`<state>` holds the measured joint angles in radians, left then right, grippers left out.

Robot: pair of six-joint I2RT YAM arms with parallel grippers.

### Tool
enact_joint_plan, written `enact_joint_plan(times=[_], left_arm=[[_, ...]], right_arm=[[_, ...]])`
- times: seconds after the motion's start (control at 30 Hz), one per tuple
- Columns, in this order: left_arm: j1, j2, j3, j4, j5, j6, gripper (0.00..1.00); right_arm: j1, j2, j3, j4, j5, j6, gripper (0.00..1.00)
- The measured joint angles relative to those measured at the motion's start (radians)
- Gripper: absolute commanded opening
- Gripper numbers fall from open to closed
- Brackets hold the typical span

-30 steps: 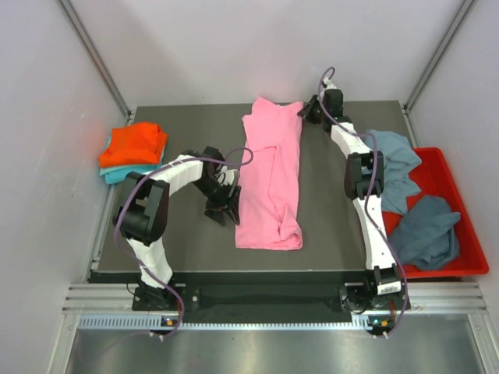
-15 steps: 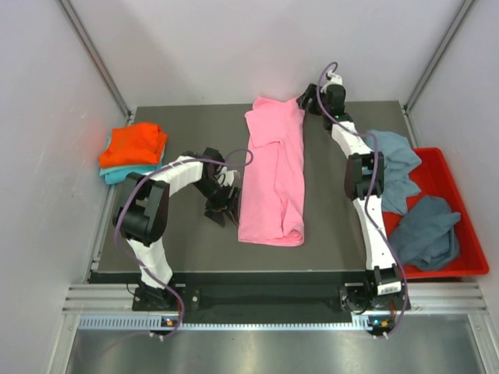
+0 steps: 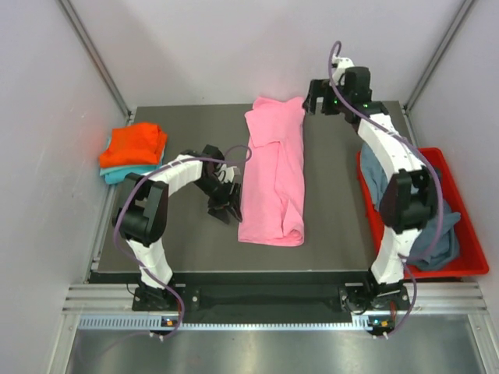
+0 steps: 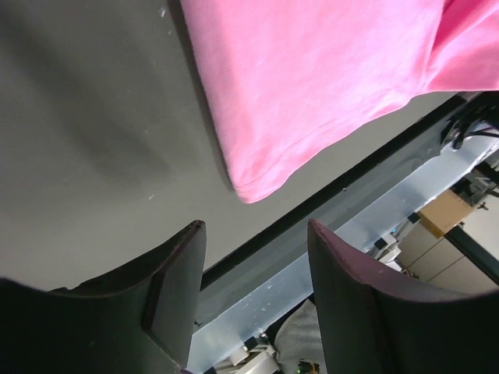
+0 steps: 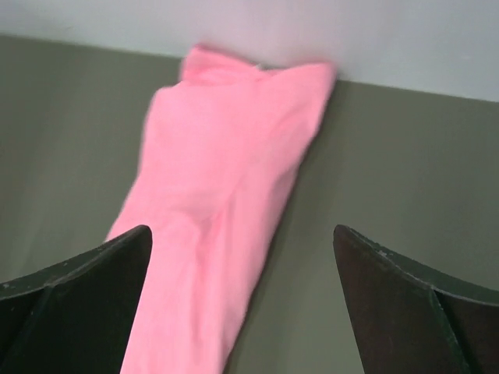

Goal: Fold and stack the t-shirts
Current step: Fold the tshirt

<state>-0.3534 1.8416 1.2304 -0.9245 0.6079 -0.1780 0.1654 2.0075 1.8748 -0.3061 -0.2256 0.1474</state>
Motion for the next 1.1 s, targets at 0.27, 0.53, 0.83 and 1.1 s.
enact_joint_plan(times=[0.27,0.53,0.83,1.1], left_arm=[[0.031,0.039,0.089,0.032,0.028,-0.058,0.57],[0.08,0.088,0.152,0.063,0.018,-0.087,0.58],[0.15,0.099,0.228,0.069,0.009,-0.09,0.58],[0.178,0.099,0.229,0.068,0.045,-0.114,0.58]], right_arm=[[0.214,-0.435,-0.477,-0.098,-0.1,-0.101,0.31],[0.243,-0.524,-0.77,-0.221,-0.173,-0.145,0.3],[0.495,-0.494,-0.792,-0.287,-0.182,-0.28,0.26],[0.62,-0.491,-0.796,-0.329,-0.075,-0.382,0.25]])
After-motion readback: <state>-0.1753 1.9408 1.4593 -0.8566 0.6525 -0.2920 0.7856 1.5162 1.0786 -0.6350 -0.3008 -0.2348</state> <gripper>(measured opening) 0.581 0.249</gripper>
